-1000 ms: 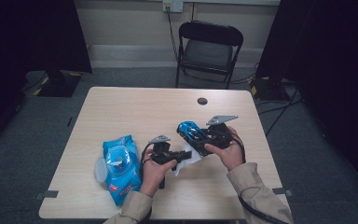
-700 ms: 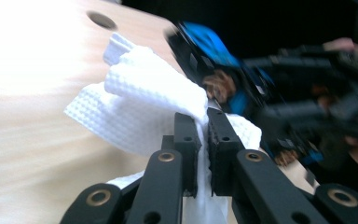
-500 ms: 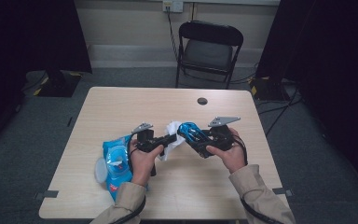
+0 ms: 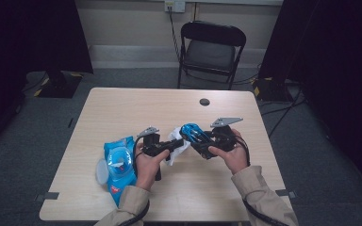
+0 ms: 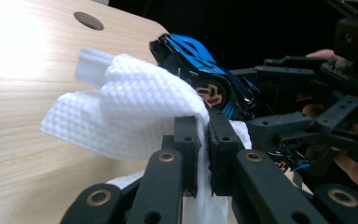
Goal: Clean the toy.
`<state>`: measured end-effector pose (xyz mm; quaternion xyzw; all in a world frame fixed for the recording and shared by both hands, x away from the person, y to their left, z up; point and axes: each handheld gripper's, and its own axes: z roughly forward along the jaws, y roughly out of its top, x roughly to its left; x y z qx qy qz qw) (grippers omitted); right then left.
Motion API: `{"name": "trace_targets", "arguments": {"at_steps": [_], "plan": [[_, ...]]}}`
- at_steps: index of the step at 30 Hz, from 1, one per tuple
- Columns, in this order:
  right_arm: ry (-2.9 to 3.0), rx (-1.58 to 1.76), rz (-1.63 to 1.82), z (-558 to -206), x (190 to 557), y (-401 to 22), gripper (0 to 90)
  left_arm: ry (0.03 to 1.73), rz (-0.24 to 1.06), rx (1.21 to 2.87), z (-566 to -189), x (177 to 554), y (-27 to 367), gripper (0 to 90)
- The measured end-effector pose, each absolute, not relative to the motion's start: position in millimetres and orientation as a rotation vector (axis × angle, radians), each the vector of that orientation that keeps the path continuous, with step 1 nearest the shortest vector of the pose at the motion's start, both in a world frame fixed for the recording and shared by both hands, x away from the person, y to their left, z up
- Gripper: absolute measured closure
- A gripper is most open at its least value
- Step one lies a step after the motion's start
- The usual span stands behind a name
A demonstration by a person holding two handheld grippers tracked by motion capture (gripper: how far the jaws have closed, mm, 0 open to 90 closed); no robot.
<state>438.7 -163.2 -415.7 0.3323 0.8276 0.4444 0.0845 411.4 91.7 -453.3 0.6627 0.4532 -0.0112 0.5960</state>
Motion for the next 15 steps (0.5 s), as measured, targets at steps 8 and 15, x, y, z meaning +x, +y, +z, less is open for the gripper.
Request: {"name": "trace_targets", "arguments": {"at_steps": [8,15], "plan": [[2.469,0.986,1.328,-414.8,439.0,-159.8,28.4,1.033,-0.065,1.555,-457.9,407.9,84.8,84.2],[2.469,0.993,1.330,-415.7,440.7,-156.7,28.4,1.014,-0.108,1.561,-463.5,403.3,78.1,84.2]]}}
